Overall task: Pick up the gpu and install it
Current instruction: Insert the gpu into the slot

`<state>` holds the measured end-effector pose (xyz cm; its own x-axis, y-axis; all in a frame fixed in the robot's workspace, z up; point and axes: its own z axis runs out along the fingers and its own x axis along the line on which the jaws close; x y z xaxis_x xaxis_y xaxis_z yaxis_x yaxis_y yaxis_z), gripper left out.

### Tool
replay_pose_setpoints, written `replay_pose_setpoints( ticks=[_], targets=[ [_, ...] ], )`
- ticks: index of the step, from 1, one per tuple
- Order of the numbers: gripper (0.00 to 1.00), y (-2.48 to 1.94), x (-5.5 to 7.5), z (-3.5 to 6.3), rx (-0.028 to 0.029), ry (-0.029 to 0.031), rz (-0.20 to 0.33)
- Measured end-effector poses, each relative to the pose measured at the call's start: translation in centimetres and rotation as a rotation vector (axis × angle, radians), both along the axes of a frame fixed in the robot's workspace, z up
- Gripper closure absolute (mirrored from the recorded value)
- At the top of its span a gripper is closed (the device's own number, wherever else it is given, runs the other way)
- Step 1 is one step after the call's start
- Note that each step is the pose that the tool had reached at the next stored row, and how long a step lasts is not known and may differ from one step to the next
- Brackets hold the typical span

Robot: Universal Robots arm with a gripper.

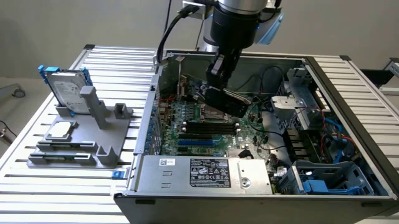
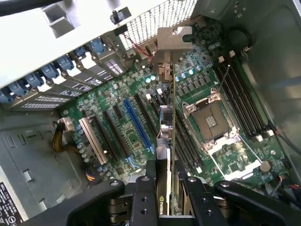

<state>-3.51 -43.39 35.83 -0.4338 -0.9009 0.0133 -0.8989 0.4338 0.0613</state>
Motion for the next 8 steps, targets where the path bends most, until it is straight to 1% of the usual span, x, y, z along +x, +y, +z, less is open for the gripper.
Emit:
replay_pose_setpoints(
  ticks=[8],
  targets=[
    [0.73,0.00,0.00,-0.12,0.0000,0.0000,0.145]
  ],
)
